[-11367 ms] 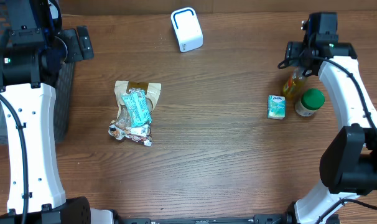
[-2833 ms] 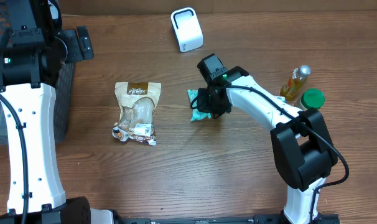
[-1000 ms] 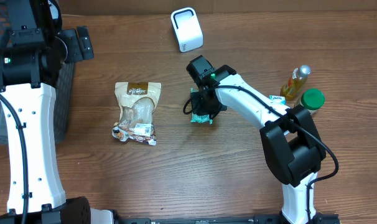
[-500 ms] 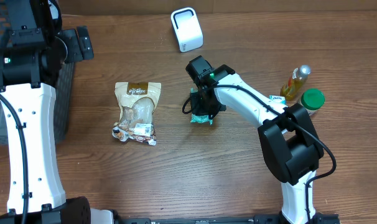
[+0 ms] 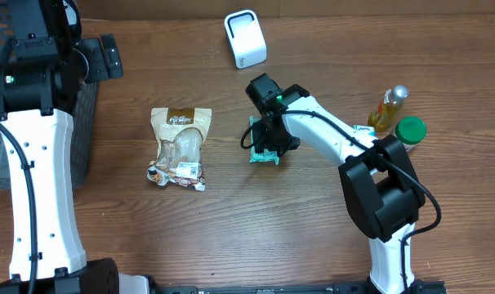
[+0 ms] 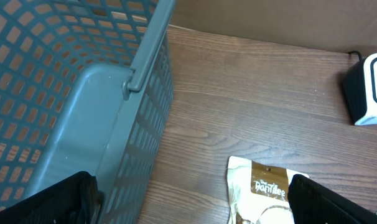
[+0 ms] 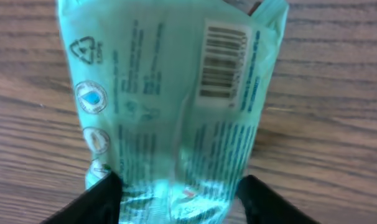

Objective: Scan the item barcode

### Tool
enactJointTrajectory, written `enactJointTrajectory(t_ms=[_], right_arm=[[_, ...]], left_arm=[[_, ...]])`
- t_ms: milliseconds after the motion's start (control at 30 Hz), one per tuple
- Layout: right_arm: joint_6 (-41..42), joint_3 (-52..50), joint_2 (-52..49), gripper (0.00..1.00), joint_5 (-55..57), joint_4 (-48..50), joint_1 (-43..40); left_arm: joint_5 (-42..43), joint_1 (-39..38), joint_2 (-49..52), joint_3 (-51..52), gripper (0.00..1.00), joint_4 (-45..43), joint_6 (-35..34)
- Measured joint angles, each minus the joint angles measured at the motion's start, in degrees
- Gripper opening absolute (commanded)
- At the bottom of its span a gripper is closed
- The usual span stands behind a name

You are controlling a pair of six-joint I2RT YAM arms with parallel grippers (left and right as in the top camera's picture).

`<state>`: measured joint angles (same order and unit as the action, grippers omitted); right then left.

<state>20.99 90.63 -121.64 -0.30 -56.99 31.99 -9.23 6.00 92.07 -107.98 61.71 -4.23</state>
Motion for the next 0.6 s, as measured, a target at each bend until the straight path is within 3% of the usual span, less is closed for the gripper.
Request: enactJointTrajectory(t_ms=[100,333,433,533,600], right_arm=[[0.0,0.0,-0.1,0.8,0.2,0.2,-0.1],[-0.1,6.4,-2.2,0.81,0.3,-9.1,-0.1],[0.0,13.3,-3.0,0.76,0.3,-15.6,0.0],[0.1,17.9,-2.9,0.59,0.3,-18.3,0.2],[1.0,18.6,-2.9,0.57,0.3,-19.1,0.6]], left_arm=[[0.0,0.0,0.0,0.0,1.0,0.0,0.0],[0.0,0.0,0.0,0.0,1.0,0.0,0.0],[0.0,0.0,0.0,0.0,0.99,0.0,0.0],[0.0,0.0,0.0,0.0,1.0,0.0,0.0],[0.0,0.0,0.0,0.0,0.99,0.0,0.0]])
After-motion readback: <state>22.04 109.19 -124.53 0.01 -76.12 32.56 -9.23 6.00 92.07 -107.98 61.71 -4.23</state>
